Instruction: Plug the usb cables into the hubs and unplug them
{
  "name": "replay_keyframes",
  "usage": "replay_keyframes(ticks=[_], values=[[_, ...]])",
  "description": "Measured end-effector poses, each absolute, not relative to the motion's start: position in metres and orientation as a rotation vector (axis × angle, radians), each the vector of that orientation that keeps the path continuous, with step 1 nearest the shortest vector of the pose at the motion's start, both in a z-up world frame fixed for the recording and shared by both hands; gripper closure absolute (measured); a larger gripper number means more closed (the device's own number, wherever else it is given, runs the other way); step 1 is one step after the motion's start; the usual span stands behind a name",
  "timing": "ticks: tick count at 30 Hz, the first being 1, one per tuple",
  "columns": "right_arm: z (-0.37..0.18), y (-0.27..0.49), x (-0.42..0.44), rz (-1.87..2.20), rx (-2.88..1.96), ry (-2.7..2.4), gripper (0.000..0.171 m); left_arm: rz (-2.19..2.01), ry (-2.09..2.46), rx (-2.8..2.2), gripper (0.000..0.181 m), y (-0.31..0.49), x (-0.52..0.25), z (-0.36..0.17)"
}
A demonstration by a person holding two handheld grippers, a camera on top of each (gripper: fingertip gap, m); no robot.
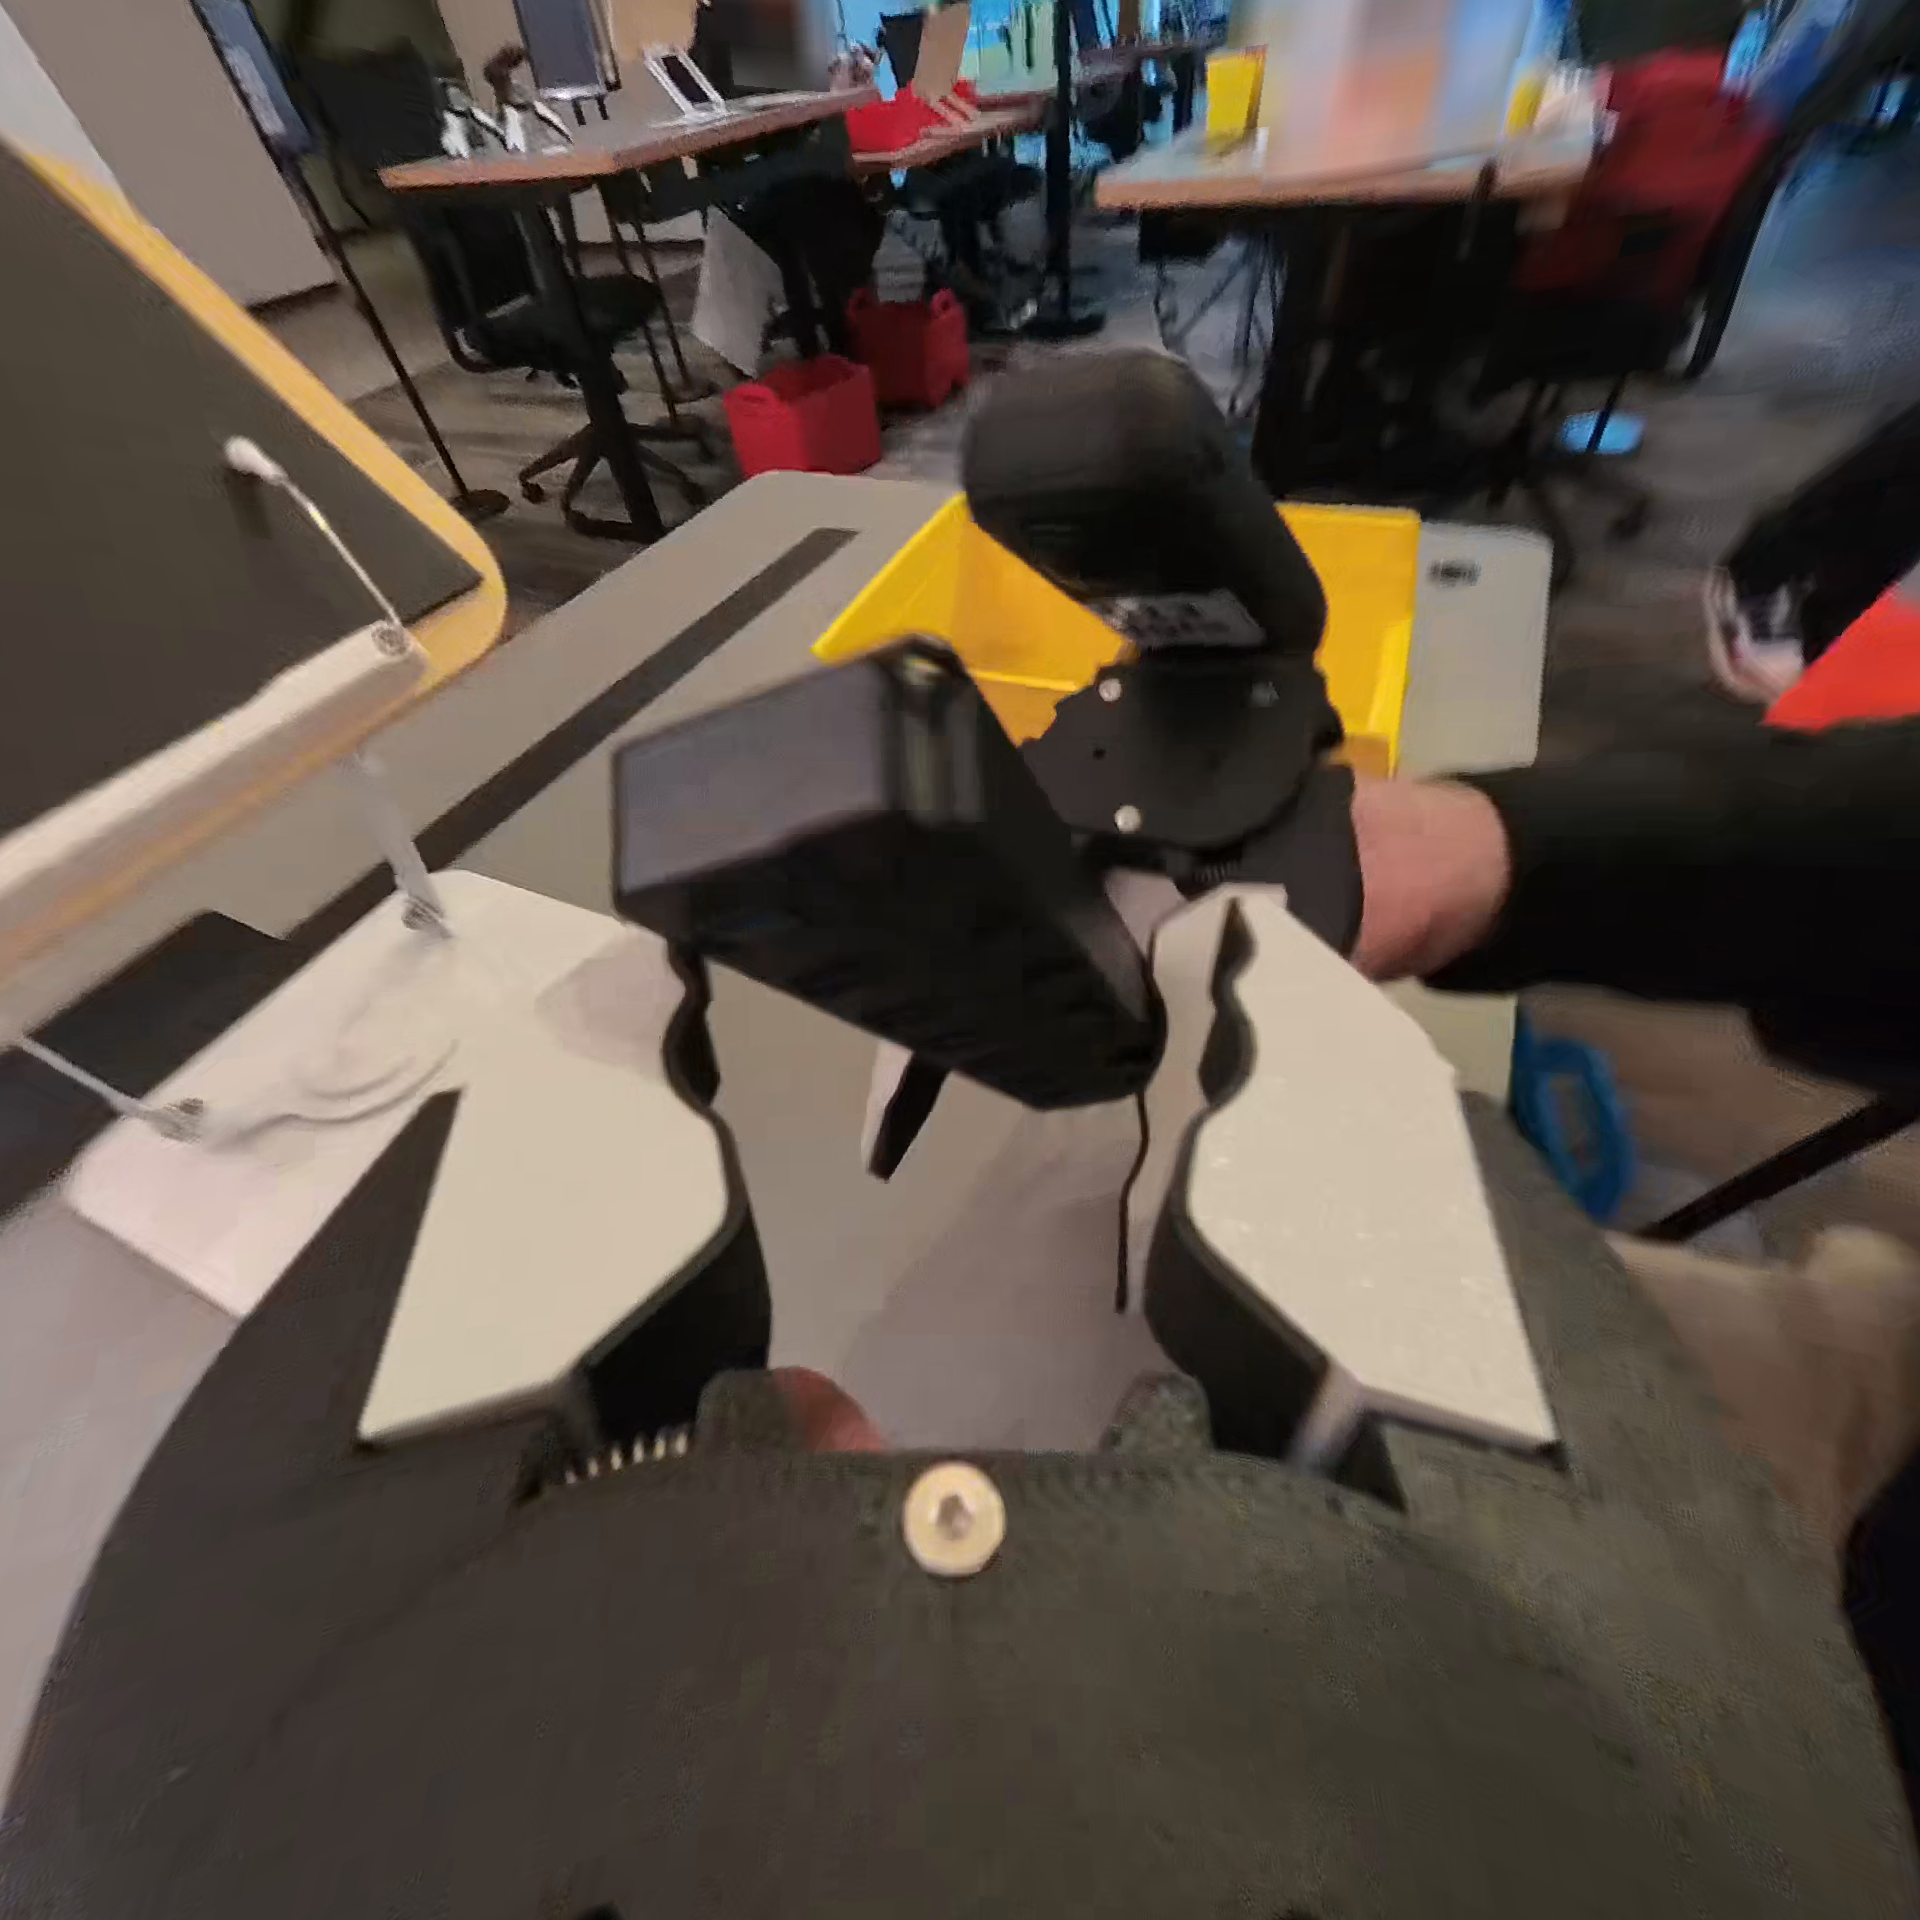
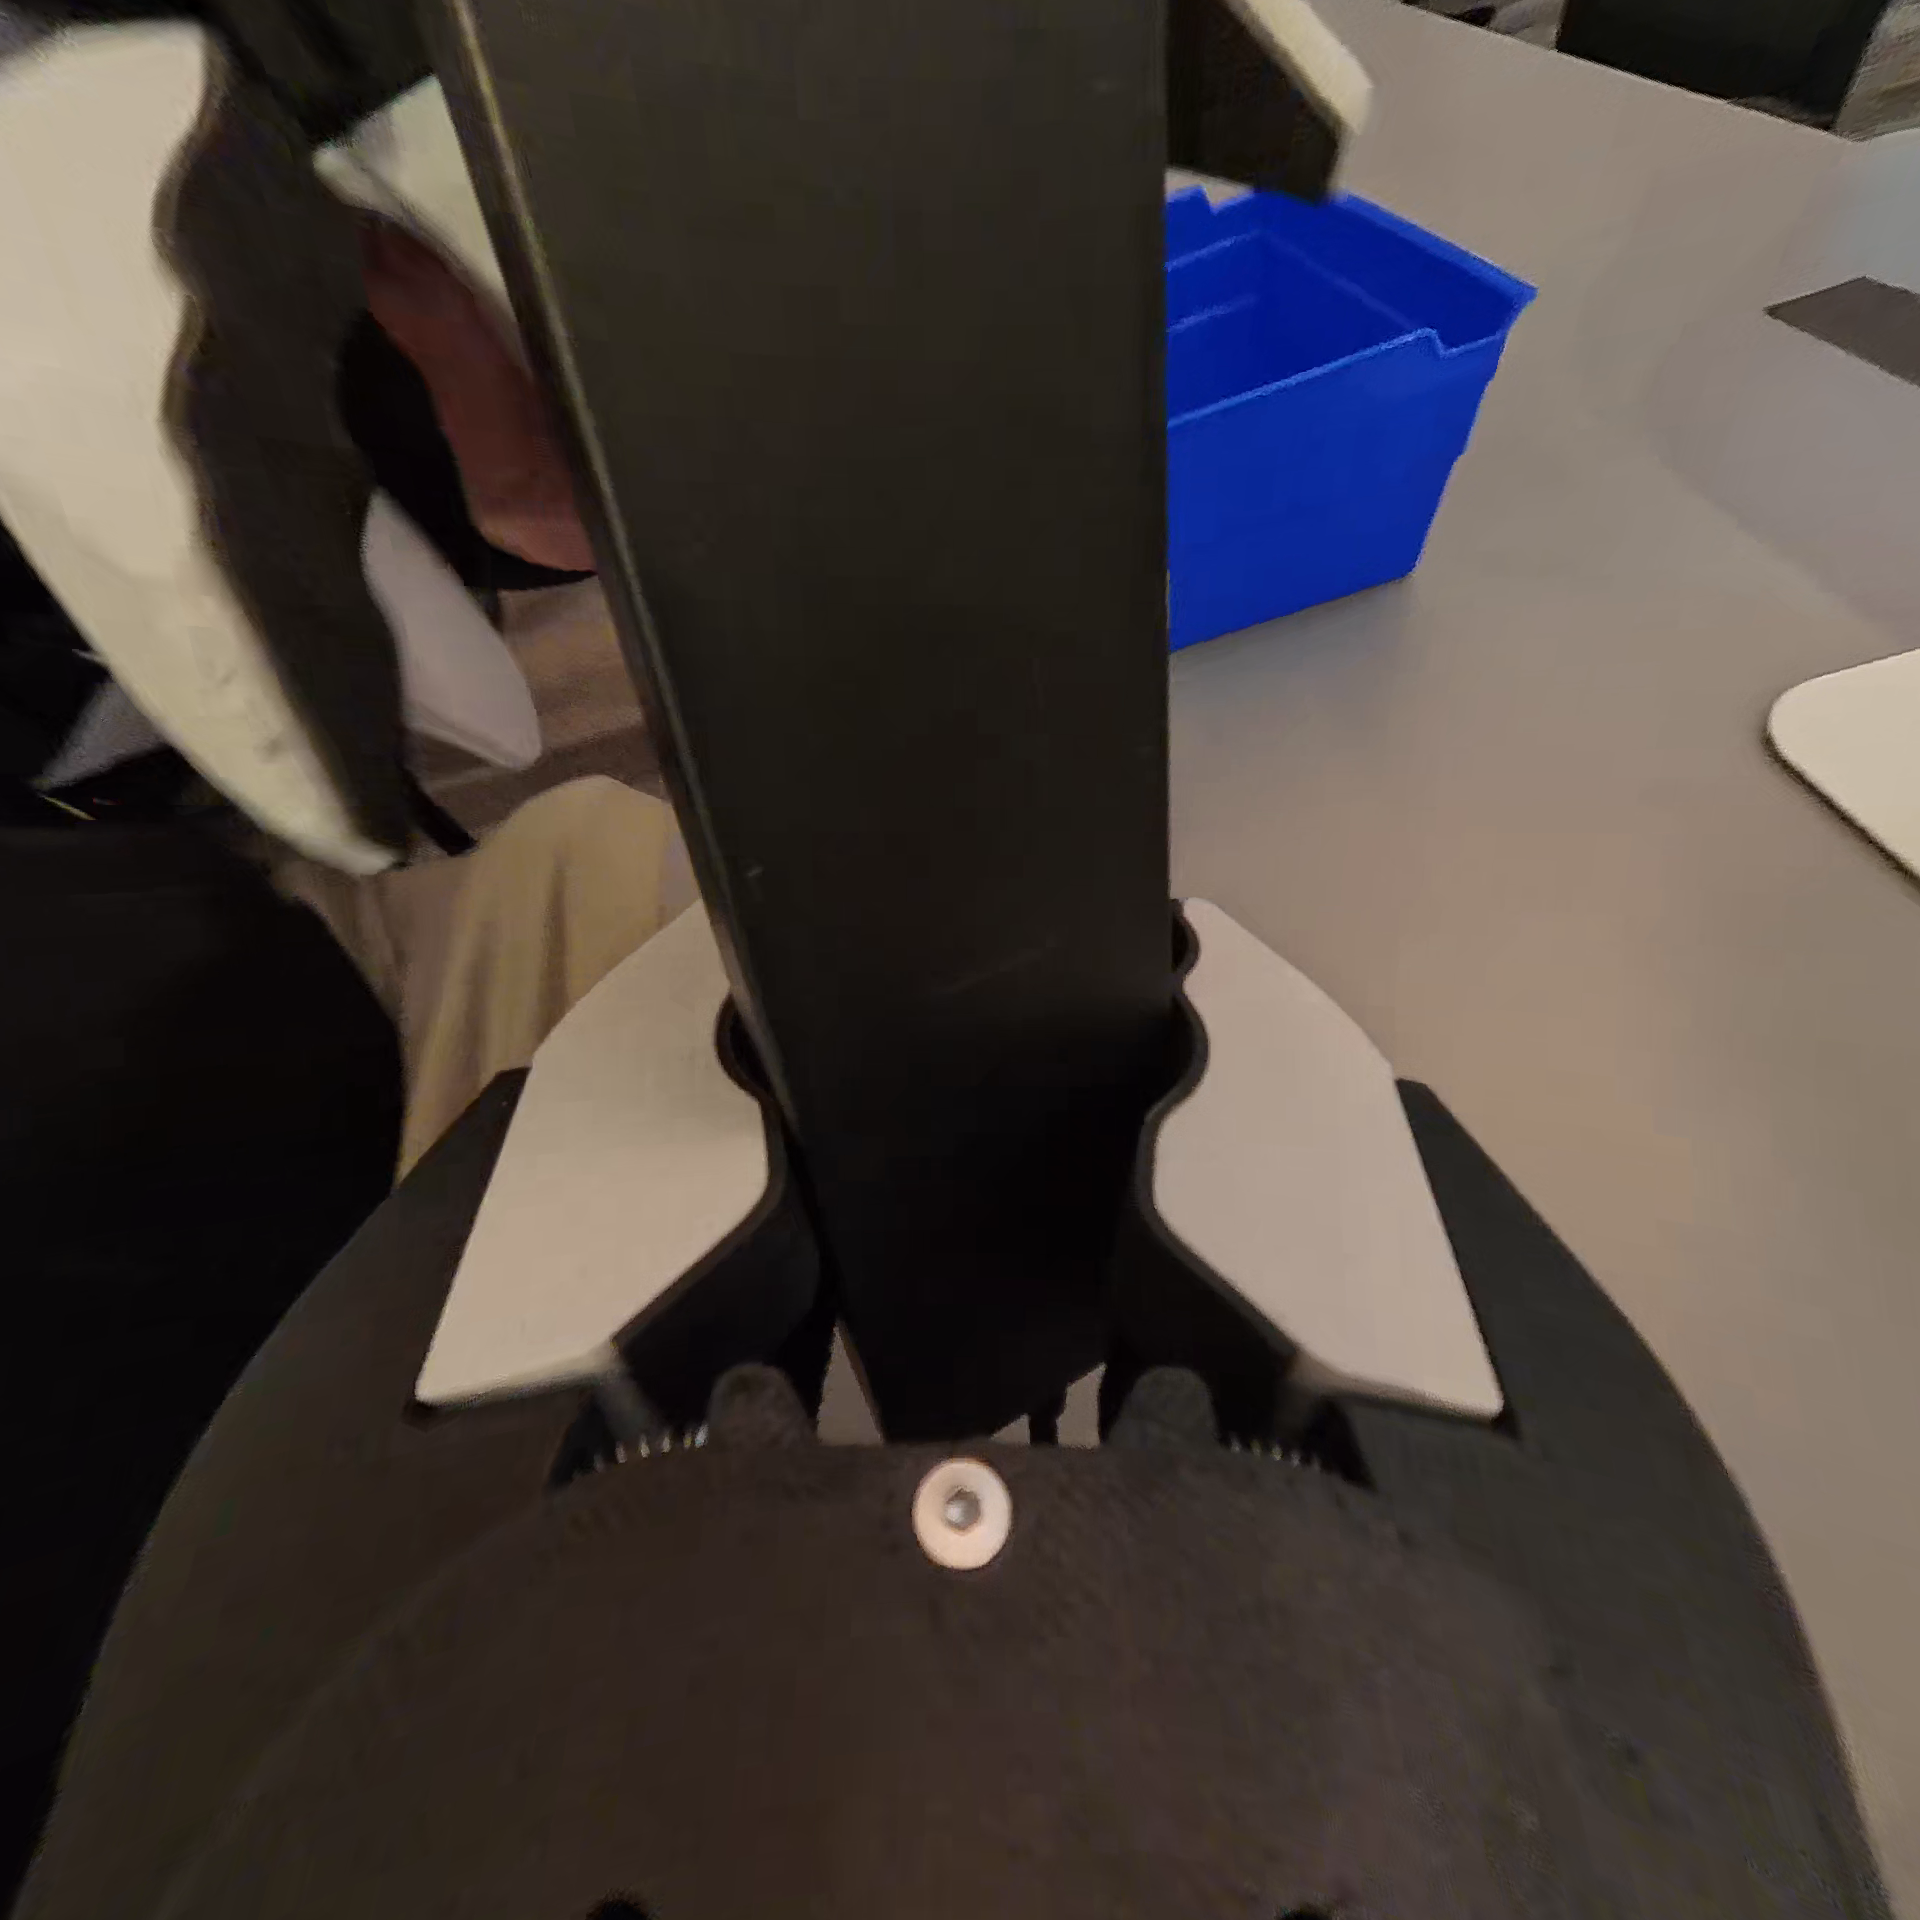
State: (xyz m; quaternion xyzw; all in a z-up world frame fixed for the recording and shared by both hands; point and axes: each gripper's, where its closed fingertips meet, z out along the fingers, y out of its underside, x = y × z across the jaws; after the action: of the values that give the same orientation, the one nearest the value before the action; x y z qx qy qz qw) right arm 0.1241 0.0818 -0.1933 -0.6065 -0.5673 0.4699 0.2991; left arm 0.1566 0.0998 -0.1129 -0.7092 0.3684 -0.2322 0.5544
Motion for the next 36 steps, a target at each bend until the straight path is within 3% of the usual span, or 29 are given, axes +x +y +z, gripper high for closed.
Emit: replay_keyframes(ticks=[3,9,18,23,26,36], values=[[-0.199,0.083,0.121,1.113,-1.592,-1.537,0.100,-0.669,0.785,-1.652,0.116,0.103,0.156,-0.109],[-0.201,0.079,0.119,1.117,-1.610,-1.555,0.093,-0.726,0.897,-1.623,0.123,0.092,0.162,-0.112],[-0.202,0.051,0.110,1.168,-1.553,-1.676,0.097,-0.893,1.028,-1.535,0.126,0.079,0.169,-0.103],[-0.190,0.042,0.105,1.394,-1.549,-1.590,0.093,-0.962,1.014,-1.485,0.126,0.077,0.168,-0.098],[-0.178,0.045,0.108,1.507,-1.525,-1.521,0.100,-0.986,0.979,-1.443,0.126,0.076,0.166,-0.092],[-0.180,0.054,0.113,1.373,-1.543,-1.540,0.104,-0.962,0.982,-1.464,0.125,0.080,0.156,-0.096]])
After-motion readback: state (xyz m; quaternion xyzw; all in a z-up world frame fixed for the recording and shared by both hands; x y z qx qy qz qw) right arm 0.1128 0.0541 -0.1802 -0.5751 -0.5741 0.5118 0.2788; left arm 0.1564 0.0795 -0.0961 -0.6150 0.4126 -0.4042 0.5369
